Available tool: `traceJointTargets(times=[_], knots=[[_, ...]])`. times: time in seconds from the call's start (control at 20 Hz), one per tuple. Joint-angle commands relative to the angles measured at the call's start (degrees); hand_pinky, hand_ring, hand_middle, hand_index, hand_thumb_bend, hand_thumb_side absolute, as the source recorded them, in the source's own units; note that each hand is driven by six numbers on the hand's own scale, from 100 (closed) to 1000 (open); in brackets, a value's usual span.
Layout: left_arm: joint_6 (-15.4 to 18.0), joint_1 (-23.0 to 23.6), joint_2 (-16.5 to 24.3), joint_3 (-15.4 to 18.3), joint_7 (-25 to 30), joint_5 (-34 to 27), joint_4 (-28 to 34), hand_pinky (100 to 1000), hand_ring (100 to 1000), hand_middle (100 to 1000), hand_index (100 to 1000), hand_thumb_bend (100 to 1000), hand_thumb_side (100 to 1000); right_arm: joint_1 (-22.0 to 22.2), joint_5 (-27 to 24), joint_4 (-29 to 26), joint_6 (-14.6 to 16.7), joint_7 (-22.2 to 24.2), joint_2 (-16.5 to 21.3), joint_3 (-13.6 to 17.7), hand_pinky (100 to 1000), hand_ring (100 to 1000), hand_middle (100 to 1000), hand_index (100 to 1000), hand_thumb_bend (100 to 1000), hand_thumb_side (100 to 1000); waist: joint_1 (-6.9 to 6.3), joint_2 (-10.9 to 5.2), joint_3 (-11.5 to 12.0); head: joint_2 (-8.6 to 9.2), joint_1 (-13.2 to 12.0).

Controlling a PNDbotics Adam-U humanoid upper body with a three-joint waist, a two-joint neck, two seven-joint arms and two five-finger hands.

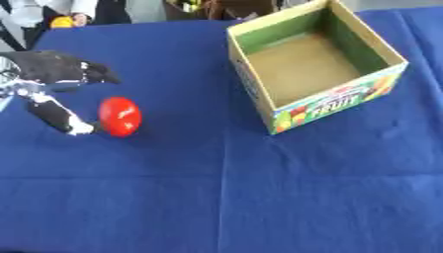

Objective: Pick up objects on the table and place them in the box.

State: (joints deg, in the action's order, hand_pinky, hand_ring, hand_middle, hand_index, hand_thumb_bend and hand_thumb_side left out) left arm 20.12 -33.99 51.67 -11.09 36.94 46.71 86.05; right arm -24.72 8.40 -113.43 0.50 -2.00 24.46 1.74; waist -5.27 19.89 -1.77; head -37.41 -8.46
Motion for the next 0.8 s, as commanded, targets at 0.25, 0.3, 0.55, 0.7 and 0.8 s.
traceJointTargets(times=[0.25,0.3,0.55,0.7,0.8], knots=[[1.3,-1.9,0.1,-0.5,-0.3,0.9,-3.5,697,852,899,999,552,577,-0.8,-0.2,-1.2,0.1,0.2,0.5,0.2,698,749,500,714,258,671,0.07,-0.71,-0.1,0.77,-0.4],[1.4,-2.1,-0.2,-0.6,-0.4,1.0,-4.0,697,844,878,996,554,573,-0.8,-0.2,-1.2,0.1,0.2,0.5,0.2,698,749,500,714,258,671,0.08,-0.69,-0.1,0.8,-0.4],[2.7,-3.1,-1.2,-1.4,-0.9,1.4,-5.9,674,828,874,979,536,553,-0.8,-0.2,-1.2,0.1,0.3,0.4,0.2,699,749,500,714,259,671,0.02,-0.5,-0.3,0.95,-0.5],[3.2,-3.6,-1.7,-1.6,-1.3,2.3,-6.9,653,819,877,976,534,549,-0.8,-0.2,-1.2,0.1,0.4,0.4,0.2,699,750,500,714,260,672,-0.05,-0.35,-0.4,1.02,-0.5],[3.6,-3.9,-1.9,-1.7,-1.8,2.8,-7.4,641,810,879,974,529,547,-0.8,-0.2,-1.2,0.1,0.4,0.4,0.2,699,750,500,714,260,671,-0.09,-0.27,-0.5,1.03,-0.5]])
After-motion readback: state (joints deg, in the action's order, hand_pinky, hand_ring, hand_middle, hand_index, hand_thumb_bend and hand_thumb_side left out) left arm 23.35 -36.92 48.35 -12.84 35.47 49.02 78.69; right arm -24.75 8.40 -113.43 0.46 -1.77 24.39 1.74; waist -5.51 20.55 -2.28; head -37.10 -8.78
